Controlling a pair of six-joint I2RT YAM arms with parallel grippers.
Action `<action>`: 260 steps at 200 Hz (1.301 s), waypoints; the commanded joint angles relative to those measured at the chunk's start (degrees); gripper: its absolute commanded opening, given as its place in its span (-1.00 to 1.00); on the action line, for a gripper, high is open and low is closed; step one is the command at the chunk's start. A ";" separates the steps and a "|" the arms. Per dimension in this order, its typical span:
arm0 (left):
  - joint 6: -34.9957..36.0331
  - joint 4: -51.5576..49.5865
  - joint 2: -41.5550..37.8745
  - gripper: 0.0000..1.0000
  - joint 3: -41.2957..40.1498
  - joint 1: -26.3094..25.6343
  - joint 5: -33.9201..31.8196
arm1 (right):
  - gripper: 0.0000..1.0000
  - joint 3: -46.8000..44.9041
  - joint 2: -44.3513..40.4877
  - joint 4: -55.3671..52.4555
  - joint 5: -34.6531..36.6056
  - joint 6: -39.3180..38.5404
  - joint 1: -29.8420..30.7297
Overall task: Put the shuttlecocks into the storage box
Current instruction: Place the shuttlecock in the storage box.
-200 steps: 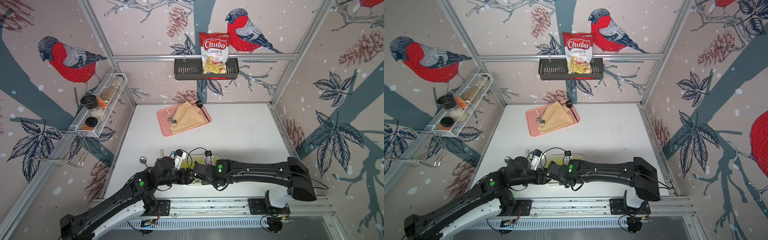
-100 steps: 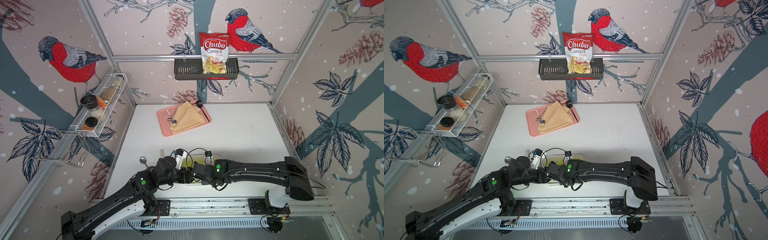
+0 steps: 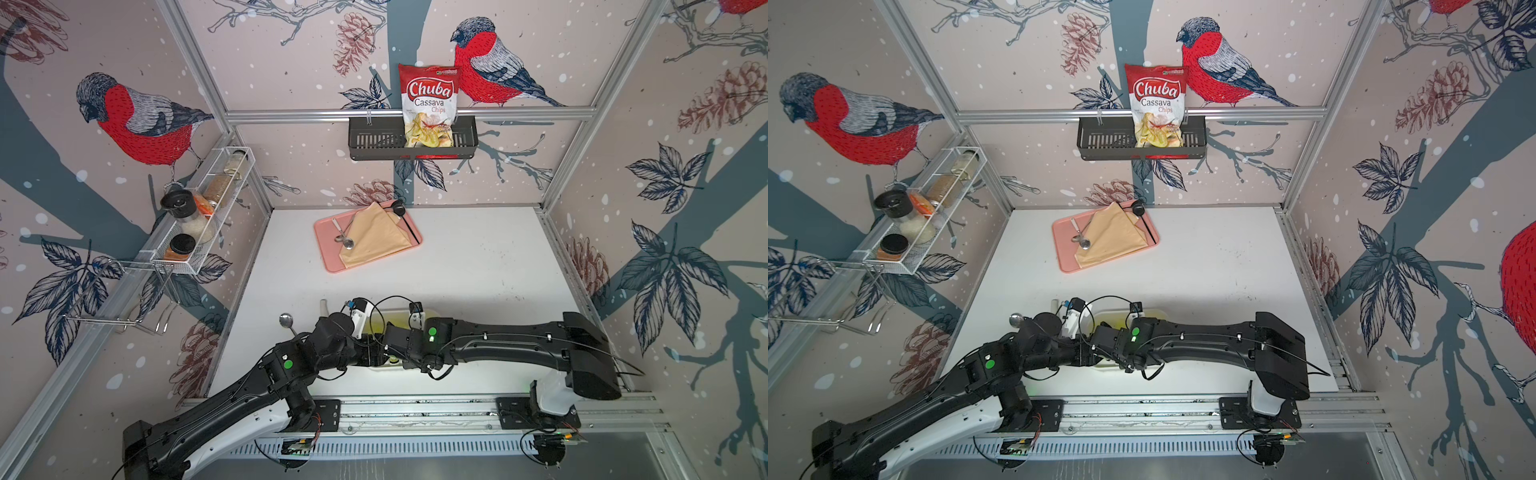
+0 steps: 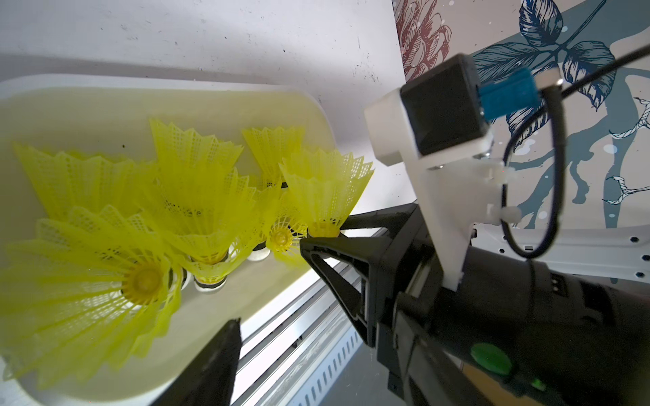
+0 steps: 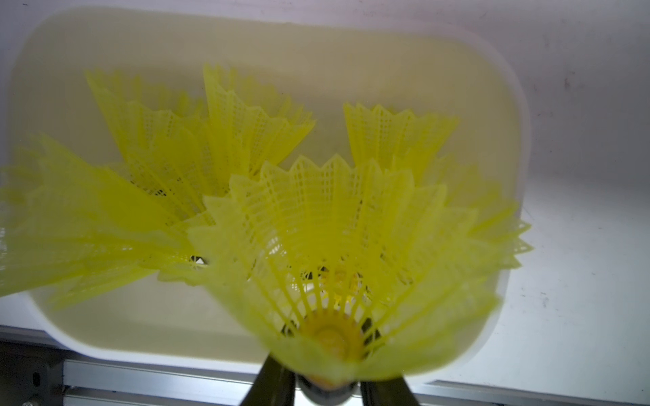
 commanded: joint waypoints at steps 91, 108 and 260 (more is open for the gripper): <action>0.45 3.13 0.09 0.44 0.30 -0.38 0.54 | -0.14 2.04 -1.85 -3.73 0.59 1.12 1.31; 0.19 3.04 -0.08 0.44 0.13 -0.38 0.35 | -0.16 1.87 -2.45 -3.91 0.16 1.41 1.34; -2.57 3.08 8.56 0.97 10.31 10.93 0.12 | 0.46 4.91 -9.59 -5.39 -3.08 -9.89 -12.86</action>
